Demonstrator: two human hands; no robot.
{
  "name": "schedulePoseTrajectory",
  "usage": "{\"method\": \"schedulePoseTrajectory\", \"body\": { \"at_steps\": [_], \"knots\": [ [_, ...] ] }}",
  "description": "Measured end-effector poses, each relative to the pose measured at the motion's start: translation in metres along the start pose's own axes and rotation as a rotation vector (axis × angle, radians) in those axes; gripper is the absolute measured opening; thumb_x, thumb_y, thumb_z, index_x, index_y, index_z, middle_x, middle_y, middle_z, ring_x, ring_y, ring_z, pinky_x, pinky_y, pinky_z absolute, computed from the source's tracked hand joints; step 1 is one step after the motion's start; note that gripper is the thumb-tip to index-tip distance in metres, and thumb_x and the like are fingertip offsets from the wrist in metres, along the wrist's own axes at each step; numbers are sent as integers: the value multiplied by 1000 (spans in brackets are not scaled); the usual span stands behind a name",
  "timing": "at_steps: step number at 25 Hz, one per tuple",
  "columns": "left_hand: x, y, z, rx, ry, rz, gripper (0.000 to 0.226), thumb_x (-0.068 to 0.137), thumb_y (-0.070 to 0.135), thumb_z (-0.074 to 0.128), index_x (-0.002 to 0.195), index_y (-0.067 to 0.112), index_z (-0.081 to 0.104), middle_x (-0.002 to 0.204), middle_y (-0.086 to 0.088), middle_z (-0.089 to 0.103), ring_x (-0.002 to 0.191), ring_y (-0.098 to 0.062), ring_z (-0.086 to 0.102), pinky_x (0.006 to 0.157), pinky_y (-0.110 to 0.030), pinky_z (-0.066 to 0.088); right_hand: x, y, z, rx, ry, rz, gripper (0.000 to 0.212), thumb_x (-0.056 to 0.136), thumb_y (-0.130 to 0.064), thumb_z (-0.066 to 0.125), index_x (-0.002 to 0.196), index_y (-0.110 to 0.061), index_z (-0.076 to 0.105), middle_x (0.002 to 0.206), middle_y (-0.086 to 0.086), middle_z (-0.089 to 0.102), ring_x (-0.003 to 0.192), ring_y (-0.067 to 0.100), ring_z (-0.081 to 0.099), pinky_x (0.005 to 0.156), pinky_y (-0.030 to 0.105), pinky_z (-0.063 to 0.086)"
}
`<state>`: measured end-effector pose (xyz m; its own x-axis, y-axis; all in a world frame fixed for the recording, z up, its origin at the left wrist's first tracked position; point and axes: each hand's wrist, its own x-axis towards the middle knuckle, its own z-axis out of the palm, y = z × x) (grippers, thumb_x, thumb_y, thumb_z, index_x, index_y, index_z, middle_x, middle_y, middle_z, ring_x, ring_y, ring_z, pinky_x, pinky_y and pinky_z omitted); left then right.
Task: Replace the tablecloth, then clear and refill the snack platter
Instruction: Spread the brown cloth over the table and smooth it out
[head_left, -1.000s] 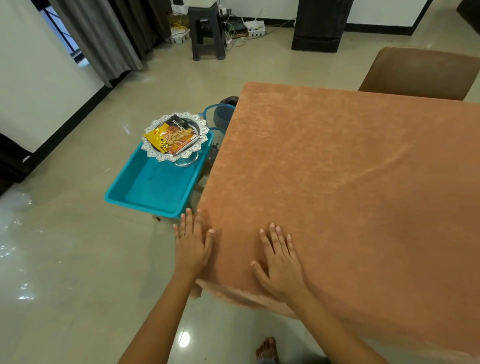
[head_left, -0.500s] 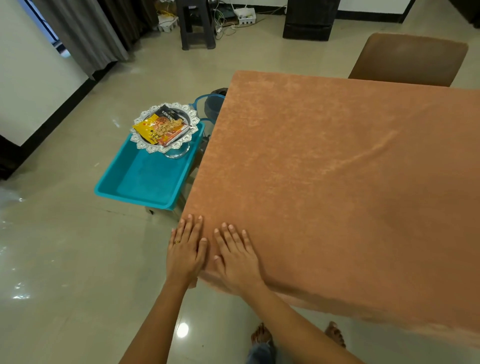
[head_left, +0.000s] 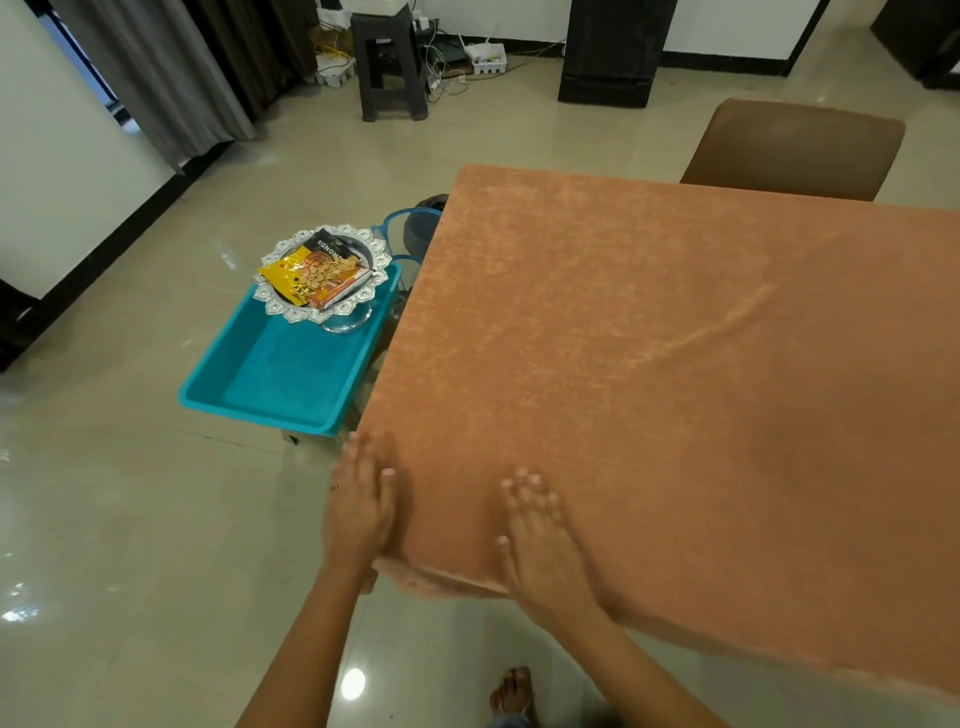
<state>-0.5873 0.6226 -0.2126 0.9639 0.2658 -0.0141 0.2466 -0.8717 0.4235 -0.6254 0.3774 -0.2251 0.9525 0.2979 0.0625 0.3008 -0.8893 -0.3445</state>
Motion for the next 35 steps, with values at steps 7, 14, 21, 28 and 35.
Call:
{"method": "schedulePoseTrajectory", "body": {
  "at_steps": [7, 14, 21, 28, 35],
  "knots": [
    [1, -25, -3, -58, -49, -429, 51, 100, 39, 26, 135, 7, 46, 138, -20, 50, 122, -33, 48, 109, -48, 33, 44, -48, 27, 80, -70, -115, 58, 92, -31, 33, 145, -6, 36, 152, 10, 33, 142, 22, 28, 116, 37, 10],
    [17, -3, -7, -220, 18, -201, 52, 100, 34, 34, 145, 9, 35, 147, -13, 42, 133, -29, 40, 110, -42, 33, 133, -84, 27, 210, -193, -339, 56, 97, -24, 23, 151, -15, 19, 159, 6, 12, 147, 16, 2, 120, 34, 1],
    [26, 2, 6, -73, -15, -327, 54, 98, 46, 23, 146, 23, 29, 145, 2, 44, 123, -17, 51, 98, -34, 42, 239, -51, 33, -54, -269, -660, 55, 97, -41, 25, 150, -28, 21, 159, -1, 14, 147, 14, 7, 119, 42, -1],
    [129, 35, 11, -87, 12, -255, 69, 89, 42, 18, 149, 9, 27, 154, -12, 29, 144, -25, 23, 118, -38, 7, 334, -27, 27, -57, -320, -664, 64, 95, -42, 12, 152, -14, 10, 159, 3, 5, 147, 15, -2, 120, 34, -3],
    [194, 58, 34, -19, -73, -352, 83, 79, 51, -5, 151, 20, 23, 155, -6, 29, 142, -21, 28, 117, -43, 16, 452, 24, 22, -107, -272, -586, 63, 95, -45, 12, 152, -17, 15, 159, -1, 8, 147, 13, 3, 120, 39, 3]
  ]
}}
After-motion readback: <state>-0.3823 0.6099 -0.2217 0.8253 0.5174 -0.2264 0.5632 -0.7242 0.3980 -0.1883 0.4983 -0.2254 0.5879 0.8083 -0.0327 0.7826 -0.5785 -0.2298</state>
